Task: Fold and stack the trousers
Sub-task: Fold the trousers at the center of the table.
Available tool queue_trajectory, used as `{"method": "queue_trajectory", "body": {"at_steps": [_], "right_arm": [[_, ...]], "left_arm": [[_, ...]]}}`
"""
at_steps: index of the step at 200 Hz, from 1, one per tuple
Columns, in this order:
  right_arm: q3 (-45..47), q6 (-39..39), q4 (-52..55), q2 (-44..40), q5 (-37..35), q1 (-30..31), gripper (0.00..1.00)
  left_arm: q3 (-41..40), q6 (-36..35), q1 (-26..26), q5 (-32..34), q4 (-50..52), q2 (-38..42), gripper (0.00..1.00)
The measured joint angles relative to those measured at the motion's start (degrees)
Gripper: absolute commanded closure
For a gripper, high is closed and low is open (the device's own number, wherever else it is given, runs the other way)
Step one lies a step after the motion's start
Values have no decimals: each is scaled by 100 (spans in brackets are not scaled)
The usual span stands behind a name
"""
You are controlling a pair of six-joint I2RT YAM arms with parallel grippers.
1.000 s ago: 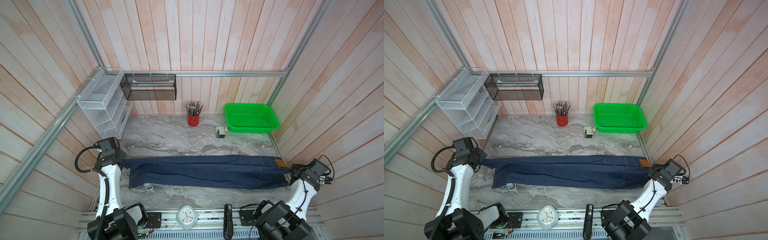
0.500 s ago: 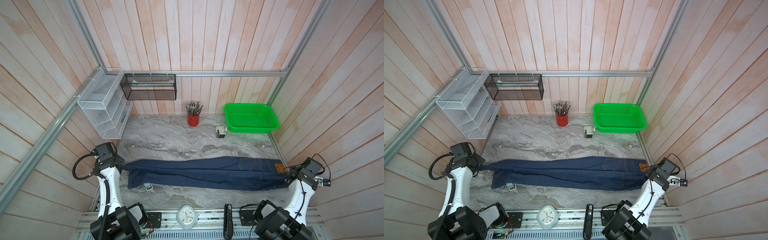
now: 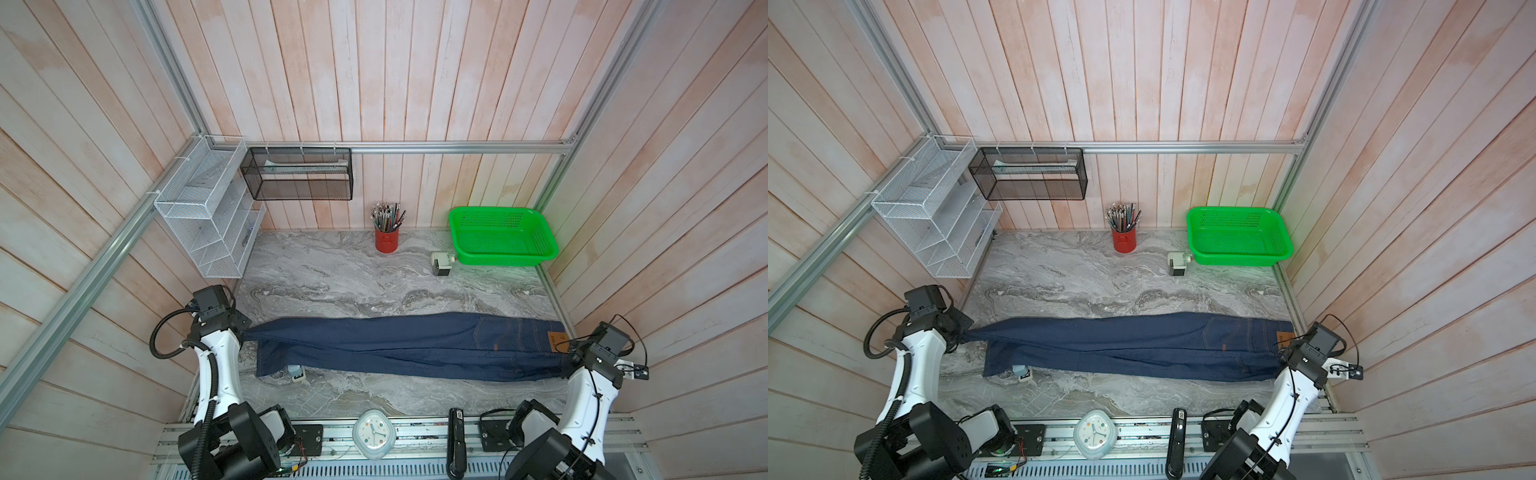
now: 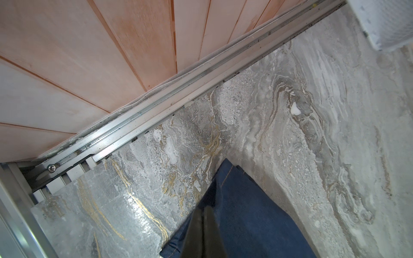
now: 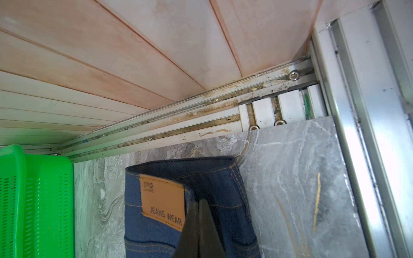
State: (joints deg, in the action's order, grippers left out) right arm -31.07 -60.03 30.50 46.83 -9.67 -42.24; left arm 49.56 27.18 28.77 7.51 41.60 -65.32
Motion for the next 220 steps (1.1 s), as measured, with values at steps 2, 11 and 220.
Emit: {"method": "queue_trajectory", "body": {"at_steps": [2,11,220], "right_arm": [[9,0,0,-2,-13,0,100],[44,-2,2,-13,-83,0,100],[356,-4,-4,0,-586,181,20]], "left_arm": [[0,0,0,0,0,-7,100],[0,0,4,0,0,-31,100],[0,-35,122,2,83,-350,57]]}}
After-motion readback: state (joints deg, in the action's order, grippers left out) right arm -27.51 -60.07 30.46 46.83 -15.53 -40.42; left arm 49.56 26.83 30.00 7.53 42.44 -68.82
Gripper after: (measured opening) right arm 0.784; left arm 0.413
